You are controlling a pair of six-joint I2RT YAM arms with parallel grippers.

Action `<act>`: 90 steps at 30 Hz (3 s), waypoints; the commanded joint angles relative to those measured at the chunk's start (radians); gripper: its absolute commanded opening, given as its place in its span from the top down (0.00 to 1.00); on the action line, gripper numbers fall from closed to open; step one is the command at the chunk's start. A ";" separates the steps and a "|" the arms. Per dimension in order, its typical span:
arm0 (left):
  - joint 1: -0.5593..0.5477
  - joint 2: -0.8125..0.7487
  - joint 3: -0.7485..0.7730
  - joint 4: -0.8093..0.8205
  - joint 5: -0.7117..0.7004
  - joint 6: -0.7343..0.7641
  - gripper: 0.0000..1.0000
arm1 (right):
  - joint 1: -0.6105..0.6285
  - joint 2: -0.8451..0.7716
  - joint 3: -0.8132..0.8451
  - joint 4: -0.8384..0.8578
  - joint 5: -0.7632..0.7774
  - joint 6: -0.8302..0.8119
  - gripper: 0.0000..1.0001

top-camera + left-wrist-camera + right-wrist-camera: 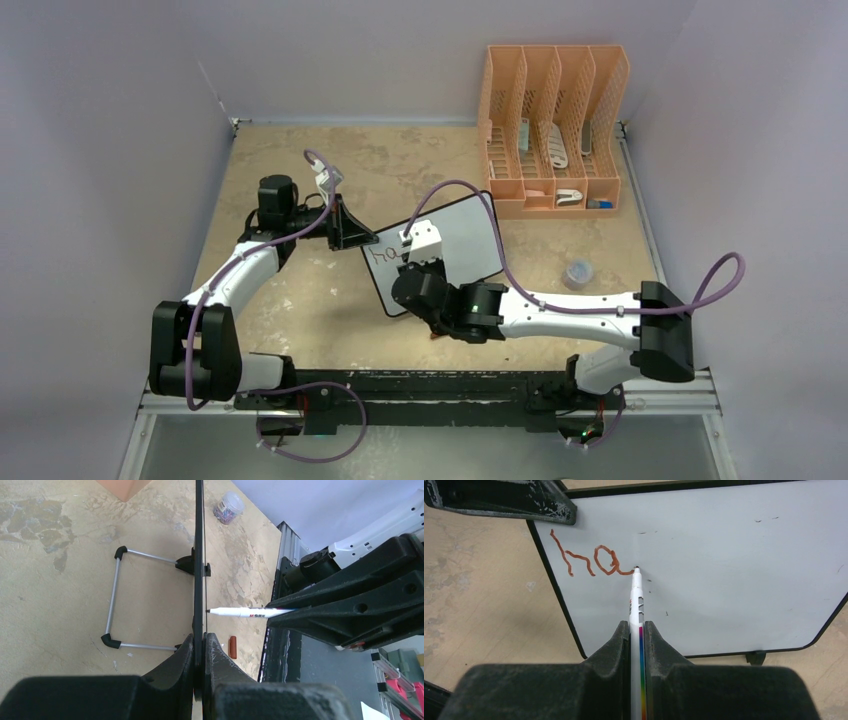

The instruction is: Write a sentence on the whiteboard

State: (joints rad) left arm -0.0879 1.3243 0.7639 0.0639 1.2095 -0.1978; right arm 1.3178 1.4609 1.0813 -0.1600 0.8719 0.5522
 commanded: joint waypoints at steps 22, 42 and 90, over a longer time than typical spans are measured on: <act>-0.027 0.015 0.012 -0.024 0.026 0.029 1.00 | -0.037 -0.061 -0.006 0.095 -0.030 -0.050 1.00; -0.028 0.016 0.012 -0.024 0.028 0.029 1.00 | -0.046 -0.032 0.002 0.099 -0.034 -0.057 1.00; -0.029 0.022 0.014 -0.019 0.028 0.026 1.00 | -0.048 0.018 0.050 -0.118 -0.135 0.017 1.00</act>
State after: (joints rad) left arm -0.0929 1.3315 0.7670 0.0654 1.2003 -0.1967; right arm 1.2819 1.4597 1.0996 -0.2523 0.7403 0.5579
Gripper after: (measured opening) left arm 0.034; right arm 0.120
